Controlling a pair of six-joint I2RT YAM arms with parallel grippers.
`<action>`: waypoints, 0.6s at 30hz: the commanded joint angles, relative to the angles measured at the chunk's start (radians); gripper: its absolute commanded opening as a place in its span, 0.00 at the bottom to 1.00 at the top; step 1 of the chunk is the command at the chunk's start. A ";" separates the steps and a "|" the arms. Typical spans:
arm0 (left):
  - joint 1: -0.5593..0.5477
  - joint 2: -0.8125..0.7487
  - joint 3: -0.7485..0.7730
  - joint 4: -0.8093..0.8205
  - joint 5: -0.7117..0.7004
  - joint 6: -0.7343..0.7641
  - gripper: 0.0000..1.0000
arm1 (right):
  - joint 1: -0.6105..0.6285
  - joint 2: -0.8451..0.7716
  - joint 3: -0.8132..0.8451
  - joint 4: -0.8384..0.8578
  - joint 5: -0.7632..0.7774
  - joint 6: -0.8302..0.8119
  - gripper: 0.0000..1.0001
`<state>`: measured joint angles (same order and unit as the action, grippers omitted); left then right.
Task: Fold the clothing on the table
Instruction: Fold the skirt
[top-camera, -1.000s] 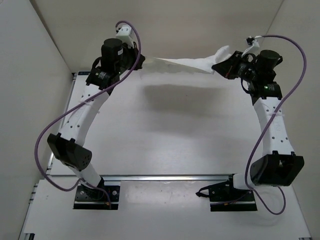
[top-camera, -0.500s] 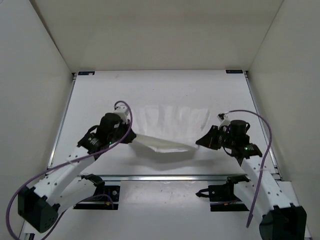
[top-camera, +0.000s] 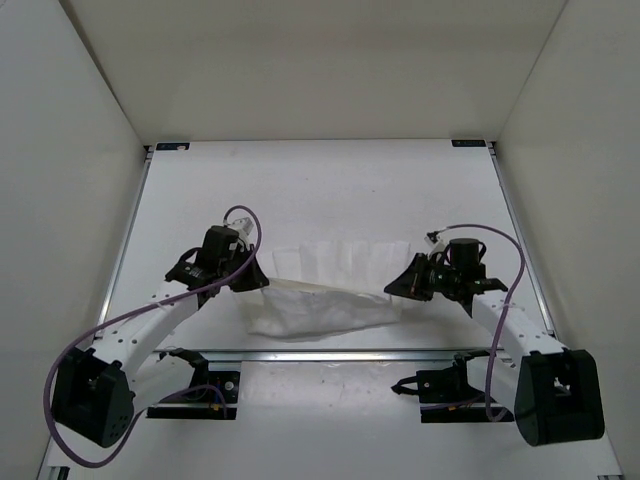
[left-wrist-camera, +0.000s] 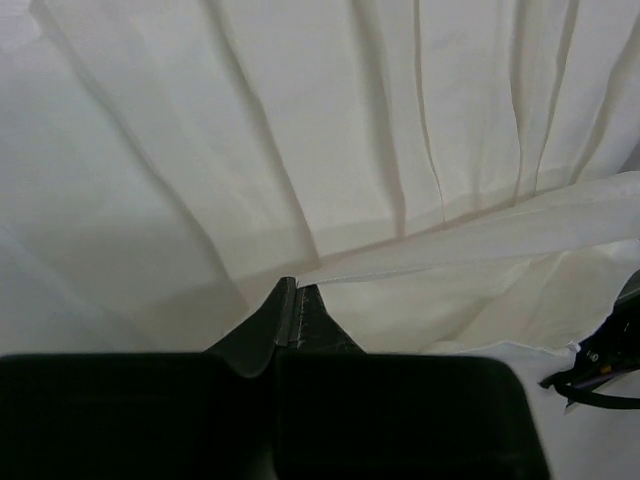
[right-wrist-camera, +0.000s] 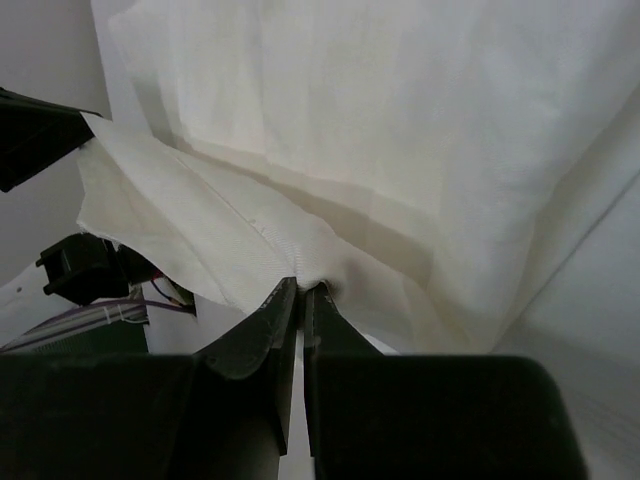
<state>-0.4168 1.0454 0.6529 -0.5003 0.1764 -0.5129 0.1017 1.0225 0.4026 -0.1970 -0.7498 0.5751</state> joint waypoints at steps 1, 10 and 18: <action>0.055 0.008 0.036 0.057 -0.081 0.013 0.00 | -0.028 0.066 0.161 0.070 0.046 -0.072 0.00; 0.142 0.230 0.139 0.126 -0.107 0.068 0.00 | -0.069 0.413 0.433 0.171 -0.029 -0.096 0.00; 0.142 0.459 0.469 0.108 -0.110 0.125 0.00 | -0.071 0.661 0.819 0.101 -0.043 -0.127 0.00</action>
<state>-0.2985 1.4464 0.9394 -0.3683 0.1589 -0.4568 0.0647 1.6646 1.0721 -0.1246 -0.8253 0.4946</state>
